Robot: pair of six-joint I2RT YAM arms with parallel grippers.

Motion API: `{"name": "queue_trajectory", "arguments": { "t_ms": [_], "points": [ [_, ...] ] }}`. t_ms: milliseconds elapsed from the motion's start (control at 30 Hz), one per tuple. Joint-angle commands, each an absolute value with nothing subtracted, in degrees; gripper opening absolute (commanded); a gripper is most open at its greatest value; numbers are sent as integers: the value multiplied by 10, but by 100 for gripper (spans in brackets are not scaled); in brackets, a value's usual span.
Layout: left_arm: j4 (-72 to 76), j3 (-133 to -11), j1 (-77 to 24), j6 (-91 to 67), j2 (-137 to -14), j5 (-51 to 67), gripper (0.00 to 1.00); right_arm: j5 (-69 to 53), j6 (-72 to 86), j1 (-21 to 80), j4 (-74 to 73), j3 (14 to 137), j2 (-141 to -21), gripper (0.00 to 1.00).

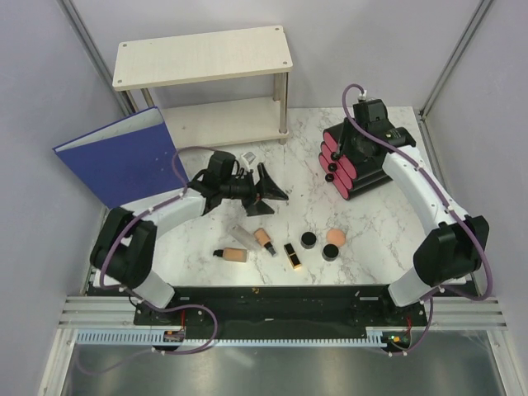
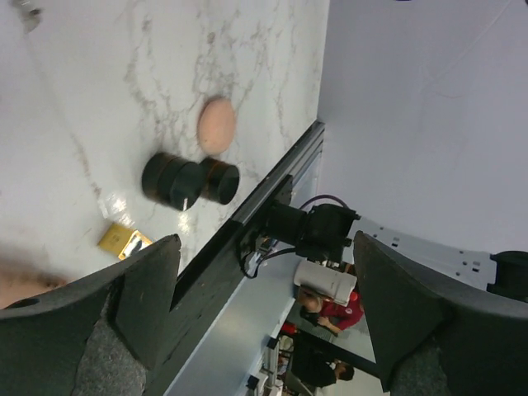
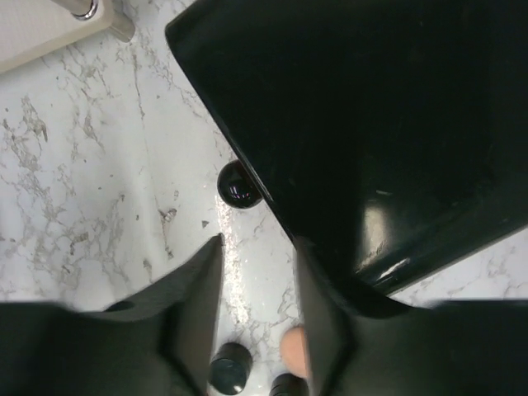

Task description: Organize the makeup

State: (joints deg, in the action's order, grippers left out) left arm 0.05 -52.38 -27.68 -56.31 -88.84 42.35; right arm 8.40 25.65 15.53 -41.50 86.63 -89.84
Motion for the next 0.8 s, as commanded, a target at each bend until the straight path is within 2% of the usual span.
{"name": "queue_trajectory", "arguments": {
  "t_ms": [0,33,200,367,467,767],
  "points": [
    [134,-618,-315,-670,-945,417,92,90,246,139,-436,925,-906,35],
    [156,-629,-319,-678,-973,417,91,91,246,134,-439,930,-907,31],
    [223,-677,-330,-755,-1040,405,91,89,229,109,-446,952,-910,0],
    [268,-727,-336,-793,-1113,394,88,98,221,92,-486,970,-940,0],
    [285,-751,-337,-801,-1135,384,84,97,214,84,-490,966,-952,0],
    [304,-845,-347,-821,-1200,361,81,134,214,54,-485,952,-962,0]
  ]
}}
